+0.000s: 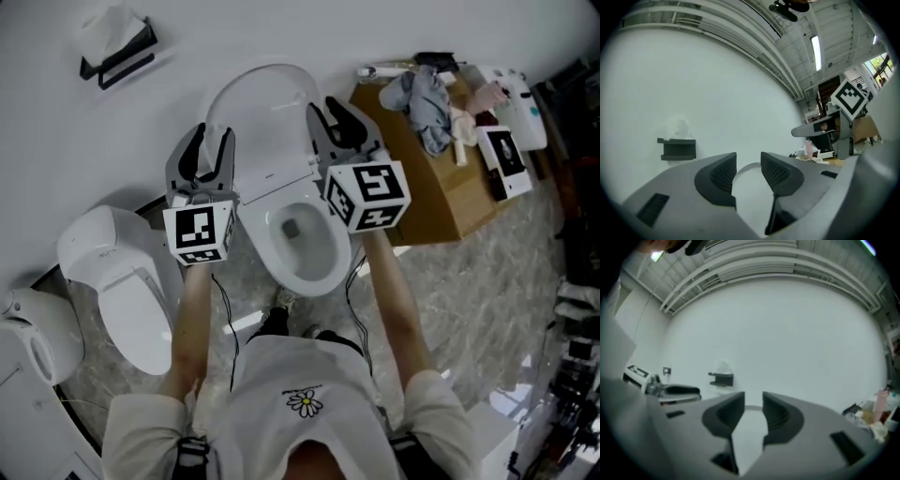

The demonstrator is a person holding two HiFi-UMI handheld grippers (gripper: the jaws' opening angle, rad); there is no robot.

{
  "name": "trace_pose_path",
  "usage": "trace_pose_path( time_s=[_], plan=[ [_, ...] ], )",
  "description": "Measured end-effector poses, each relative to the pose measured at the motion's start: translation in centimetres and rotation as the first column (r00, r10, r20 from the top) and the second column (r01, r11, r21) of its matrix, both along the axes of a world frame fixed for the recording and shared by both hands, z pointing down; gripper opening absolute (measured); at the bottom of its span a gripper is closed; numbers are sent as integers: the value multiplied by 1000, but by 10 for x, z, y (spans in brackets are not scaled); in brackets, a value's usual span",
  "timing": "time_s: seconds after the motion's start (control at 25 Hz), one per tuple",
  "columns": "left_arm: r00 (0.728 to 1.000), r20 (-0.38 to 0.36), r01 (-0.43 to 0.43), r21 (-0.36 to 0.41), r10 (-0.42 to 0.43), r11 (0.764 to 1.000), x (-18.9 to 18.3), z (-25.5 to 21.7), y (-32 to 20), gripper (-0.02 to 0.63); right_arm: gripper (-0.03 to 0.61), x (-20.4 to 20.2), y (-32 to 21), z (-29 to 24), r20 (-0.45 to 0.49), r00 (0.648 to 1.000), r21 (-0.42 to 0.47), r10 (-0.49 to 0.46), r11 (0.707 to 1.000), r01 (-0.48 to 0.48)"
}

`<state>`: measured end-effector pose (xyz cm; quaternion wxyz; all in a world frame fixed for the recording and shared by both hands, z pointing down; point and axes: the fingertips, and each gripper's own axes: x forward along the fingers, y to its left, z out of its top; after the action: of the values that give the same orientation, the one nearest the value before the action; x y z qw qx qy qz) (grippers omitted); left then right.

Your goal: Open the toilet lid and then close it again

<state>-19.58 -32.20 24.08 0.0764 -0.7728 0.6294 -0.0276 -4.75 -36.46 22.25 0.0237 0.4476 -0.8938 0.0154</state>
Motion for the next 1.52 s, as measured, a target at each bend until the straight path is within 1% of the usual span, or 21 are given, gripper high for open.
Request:
trace_pose_path(
  time_s=[0.04,0.08,0.12,0.2,0.24,0.32,0.4,0.52,0.64,0.72,0.88,1.0,1.08,1.2,1.28,1.52],
  plan=[
    [1000,2,-8,-24,8,1000,-3,7,-15,174,120,-11,-19,5,-2,1000,-22,-19,1000,19],
    [1000,-1,-14,-51,14,999,-6,16,-31,195,126,-22,-38,12,-11,999,-48,-41,998,40],
    [1000,-7,-19,-77,19,997,-9,25,-47,204,146,-33,-56,22,-34,998,-72,-59,996,57],
    [1000,-13,-16,-118,14,993,-15,43,-76,224,172,-51,-91,45,-128,989,-100,-72,993,60],
    [1000,-9,-6,-135,5,991,-19,52,-89,224,173,-56,-106,56,-181,981,-106,-69,993,50],
    [1000,3,9,-173,-9,985,-27,69,-115,222,174,-61,-133,76,-259,964,-124,-61,992,29],
    [999,37,15,-209,-7,978,-33,83,-134,216,189,-66,-153,93,-328,943,-136,-60,991,16],
    [995,96,23,-228,-2,973,-39,93,-153,215,193,-69,-176,115,-442,895,-128,-65,992,9],
    [992,118,63,-265,-32,962,-48,109,-168,209,193,-71,-195,131,-498,865,-128,-67,992,3],
    [992,115,79,-277,-49,958,-52,119,-173,192,193,-75,-203,137,-513,856,-128,-65,992,-1],
    [997,50,70,-263,-59,962,-56,114,-175,189,193,-79,-210,139,-508,860,-115,-52,993,-8],
    [998,36,57,-261,-49,964,-55,113,-176,190,192,-78,-211,139,-511,858,-90,-45,996,-1],
    [998,28,57,-258,-51,965,-55,113,-174,190,190,-77,-210,138,-496,867,-91,-42,996,-4],
    [998,6,61,-244,-61,968,-53,111,-169,190,186,-73,-206,135,-448,893,-105,-35,994,-14],
    [998,2,54,-233,-55,971,-48,110,-164,192,187,-68,-201,134,-439,898,-101,-29,995,-17],
    [1000,7,25,-221,-24,975,-30,105,-137,193,187,-52,-175,131,-446,894,-108,-39,994,-11]
  ],
)
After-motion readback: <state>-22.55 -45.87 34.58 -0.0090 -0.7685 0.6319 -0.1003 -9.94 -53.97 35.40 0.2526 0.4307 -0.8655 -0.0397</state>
